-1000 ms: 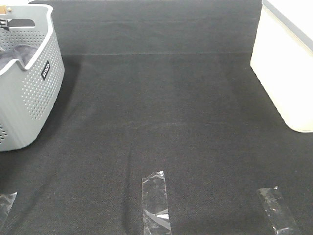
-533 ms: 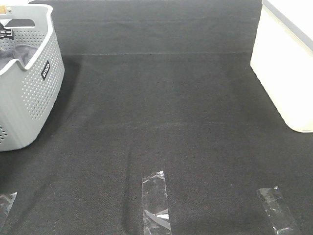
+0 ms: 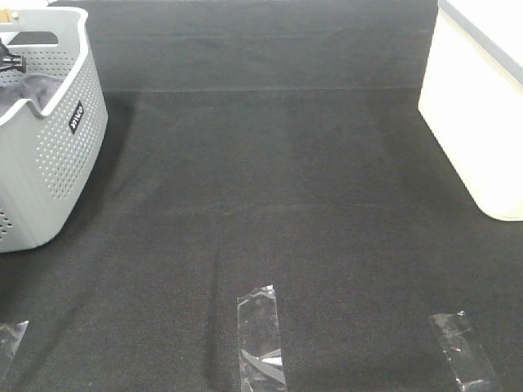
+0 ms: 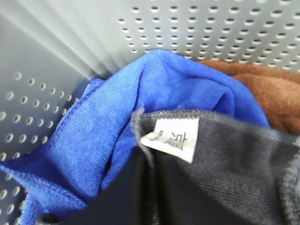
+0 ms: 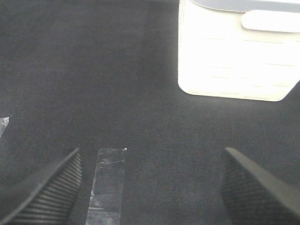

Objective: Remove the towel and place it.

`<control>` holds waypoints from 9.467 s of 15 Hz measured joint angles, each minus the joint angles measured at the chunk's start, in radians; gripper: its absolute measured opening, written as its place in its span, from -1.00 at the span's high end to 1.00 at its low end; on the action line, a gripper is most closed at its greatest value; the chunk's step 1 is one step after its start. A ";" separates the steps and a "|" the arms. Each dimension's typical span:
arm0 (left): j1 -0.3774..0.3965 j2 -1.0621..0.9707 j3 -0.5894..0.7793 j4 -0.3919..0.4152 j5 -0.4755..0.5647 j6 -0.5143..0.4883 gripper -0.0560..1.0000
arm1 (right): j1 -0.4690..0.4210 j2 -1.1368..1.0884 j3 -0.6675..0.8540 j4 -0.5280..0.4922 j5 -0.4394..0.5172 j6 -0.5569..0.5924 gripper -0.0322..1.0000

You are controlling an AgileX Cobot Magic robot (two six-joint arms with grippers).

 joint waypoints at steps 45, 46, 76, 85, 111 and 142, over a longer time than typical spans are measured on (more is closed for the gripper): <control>-0.813 -0.559 -0.011 -0.352 0.286 0.606 0.89 | 0.001 0.046 0.000 0.116 -0.001 -0.022 -0.53; -0.817 -0.576 -0.011 -0.352 0.300 0.607 0.89 | 0.001 0.091 0.000 0.178 -0.001 -0.075 -0.53; -0.818 -0.706 -0.011 -0.445 0.238 0.607 0.89 | 0.162 1.879 -0.339 1.643 0.039 -1.897 -0.53; -0.818 -0.706 -0.011 -0.445 0.218 0.608 0.89 | 0.221 1.908 -0.393 1.644 0.069 -1.885 0.66; -0.530 -0.496 -0.056 0.267 -0.930 -0.078 0.89 | 0.222 1.782 -1.706 -0.049 -0.616 -0.118 0.94; -0.435 -0.110 -0.318 0.154 -1.174 -0.055 0.89 | 0.222 2.237 -2.034 -0.082 -0.938 -0.059 0.94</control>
